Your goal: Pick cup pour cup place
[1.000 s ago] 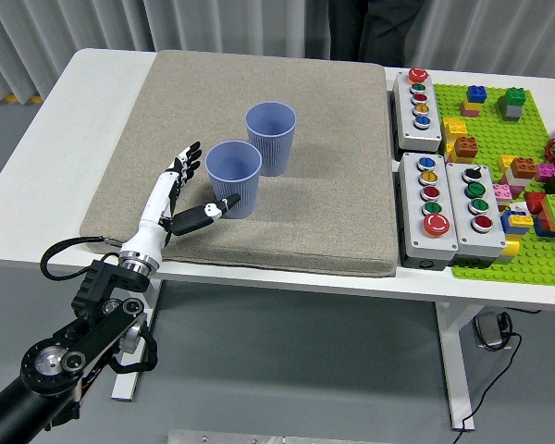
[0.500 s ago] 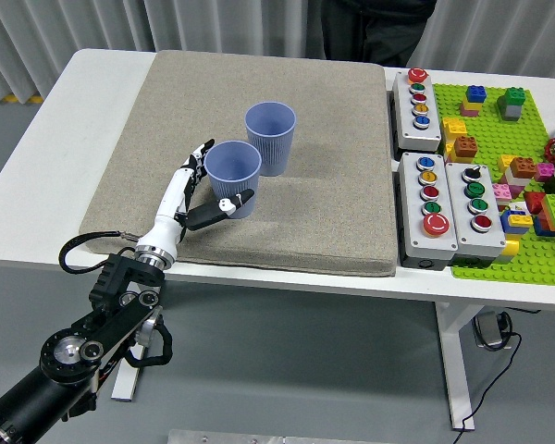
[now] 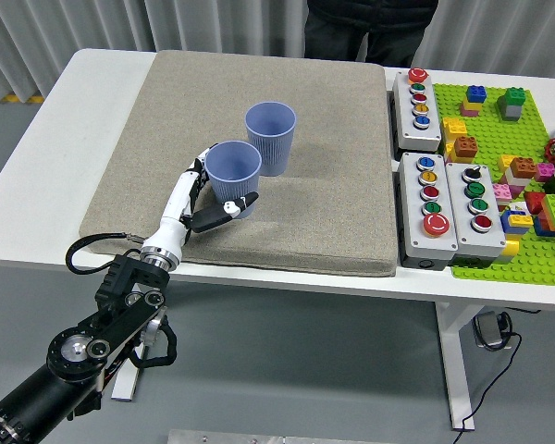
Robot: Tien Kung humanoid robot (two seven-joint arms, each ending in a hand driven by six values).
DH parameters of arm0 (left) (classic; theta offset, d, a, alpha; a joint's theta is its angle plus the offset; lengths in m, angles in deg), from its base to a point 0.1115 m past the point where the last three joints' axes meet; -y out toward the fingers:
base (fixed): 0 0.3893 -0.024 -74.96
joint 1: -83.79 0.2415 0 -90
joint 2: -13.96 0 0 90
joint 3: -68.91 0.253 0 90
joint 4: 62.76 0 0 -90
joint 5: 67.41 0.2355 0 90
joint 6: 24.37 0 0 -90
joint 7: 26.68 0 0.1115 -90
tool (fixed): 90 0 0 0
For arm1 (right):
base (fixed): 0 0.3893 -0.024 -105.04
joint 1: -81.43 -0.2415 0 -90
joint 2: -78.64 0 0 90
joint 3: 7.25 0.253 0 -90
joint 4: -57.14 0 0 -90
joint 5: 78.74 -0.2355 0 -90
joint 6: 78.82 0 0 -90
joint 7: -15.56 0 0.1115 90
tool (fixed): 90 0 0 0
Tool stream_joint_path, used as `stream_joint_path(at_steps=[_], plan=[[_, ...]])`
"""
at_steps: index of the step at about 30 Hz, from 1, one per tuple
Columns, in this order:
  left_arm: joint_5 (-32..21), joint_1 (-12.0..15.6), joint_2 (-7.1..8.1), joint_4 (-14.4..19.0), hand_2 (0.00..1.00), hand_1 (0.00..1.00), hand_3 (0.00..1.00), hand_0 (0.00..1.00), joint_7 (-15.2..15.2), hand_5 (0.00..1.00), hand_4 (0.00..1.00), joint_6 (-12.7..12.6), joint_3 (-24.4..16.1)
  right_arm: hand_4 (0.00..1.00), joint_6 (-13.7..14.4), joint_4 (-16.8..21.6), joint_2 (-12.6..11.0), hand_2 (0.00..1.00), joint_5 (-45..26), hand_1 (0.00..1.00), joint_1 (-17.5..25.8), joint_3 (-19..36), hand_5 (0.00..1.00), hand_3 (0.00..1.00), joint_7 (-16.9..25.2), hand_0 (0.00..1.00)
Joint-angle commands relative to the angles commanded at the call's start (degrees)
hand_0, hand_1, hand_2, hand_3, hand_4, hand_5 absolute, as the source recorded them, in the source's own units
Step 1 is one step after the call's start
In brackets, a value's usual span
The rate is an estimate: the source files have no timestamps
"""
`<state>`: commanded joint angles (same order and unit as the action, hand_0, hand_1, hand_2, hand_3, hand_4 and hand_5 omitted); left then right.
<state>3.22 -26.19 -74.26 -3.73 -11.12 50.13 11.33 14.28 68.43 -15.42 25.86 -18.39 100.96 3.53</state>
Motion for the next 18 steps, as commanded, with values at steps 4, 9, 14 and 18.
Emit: stream_joint_path(at_steps=[4,9,14,18], plan=[[-0.1,-0.4,-0.27,-0.9,0.998,0.928,0.998,0.933,-0.1,0.300,0.973,0.0,0.2,0.014,0.0,0.0,0.0,0.653,0.1,0.704,0.1,0.0,0.316,0.627,0.0,0.700],[0.3,-1.4,-0.44,-1.5,0.998,0.919,0.998,0.928,-0.2,0.310,0.975,0.1,0.4,0.014,0.0,0.0,0.0,0.654,0.0,0.704,-0.1,-0.1,0.316,0.627,-0.1,0.700],[0.4,-2.1,-0.41,-2.4,0.998,0.910,0.998,0.920,-0.3,0.310,0.975,0.2,0.8,0.016,0.0,0.1,-0.1,0.654,-0.3,0.704,-0.2,-0.3,0.317,0.627,-0.3,0.700],[0.7,-2.3,-0.48,-3.2,0.998,0.910,0.998,0.920,-0.4,0.310,0.975,0.2,1.3,0.016,0.0,0.1,-0.1,0.654,-0.4,0.704,-0.1,-0.4,0.317,0.627,-0.3,0.700]])
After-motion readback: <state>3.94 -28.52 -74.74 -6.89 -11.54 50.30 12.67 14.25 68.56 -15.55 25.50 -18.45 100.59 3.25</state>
